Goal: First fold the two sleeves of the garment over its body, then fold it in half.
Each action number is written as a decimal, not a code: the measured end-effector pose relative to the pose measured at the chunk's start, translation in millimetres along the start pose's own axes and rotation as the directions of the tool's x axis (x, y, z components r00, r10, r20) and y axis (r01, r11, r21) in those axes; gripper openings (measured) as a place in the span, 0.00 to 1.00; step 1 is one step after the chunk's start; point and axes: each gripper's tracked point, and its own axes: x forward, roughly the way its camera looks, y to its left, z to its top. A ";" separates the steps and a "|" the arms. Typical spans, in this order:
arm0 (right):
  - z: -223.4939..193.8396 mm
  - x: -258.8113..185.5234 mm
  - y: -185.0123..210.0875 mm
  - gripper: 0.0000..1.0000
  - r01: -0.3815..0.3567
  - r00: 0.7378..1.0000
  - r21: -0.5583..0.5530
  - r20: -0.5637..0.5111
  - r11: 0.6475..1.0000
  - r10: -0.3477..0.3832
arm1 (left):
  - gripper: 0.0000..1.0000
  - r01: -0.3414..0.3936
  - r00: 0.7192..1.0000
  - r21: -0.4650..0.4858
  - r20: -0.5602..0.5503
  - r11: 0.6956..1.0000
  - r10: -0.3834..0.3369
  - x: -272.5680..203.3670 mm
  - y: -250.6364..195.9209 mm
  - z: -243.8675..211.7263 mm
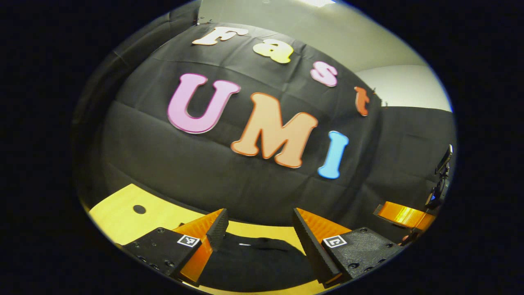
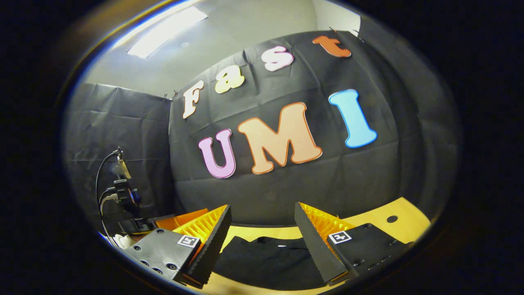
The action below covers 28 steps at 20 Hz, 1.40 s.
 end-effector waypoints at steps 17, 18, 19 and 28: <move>-8.7 -198.7 18.3 0.97 0.003 0.990 -0.063 0.141 0.998 0.006 | 0.91 -0.120 0.993 0.180 0.036 0.976 0.115 -144.6 -83.7 -40.1; -11.5 -203.3 18.9 0.97 -0.019 0.991 -0.051 0.134 0.999 0.026 | 0.93 -0.154 0.988 0.179 0.034 0.972 0.150 -154.3 -77.1 -46.4; -15.1 -206.6 19.1 0.97 -0.036 0.991 -0.038 0.127 0.999 0.040 | 0.93 -0.180 0.984 0.172 0.029 0.969 0.178 -163.9 -71.5 -51.2; -6.1 -203.8 14.2 1.00 -0.065 0.989 0.024 0.137 0.998 0.061 | 0.93 -0.261 0.965 0.180 0.027 0.948 0.260 -181.4 -48.4 -44.6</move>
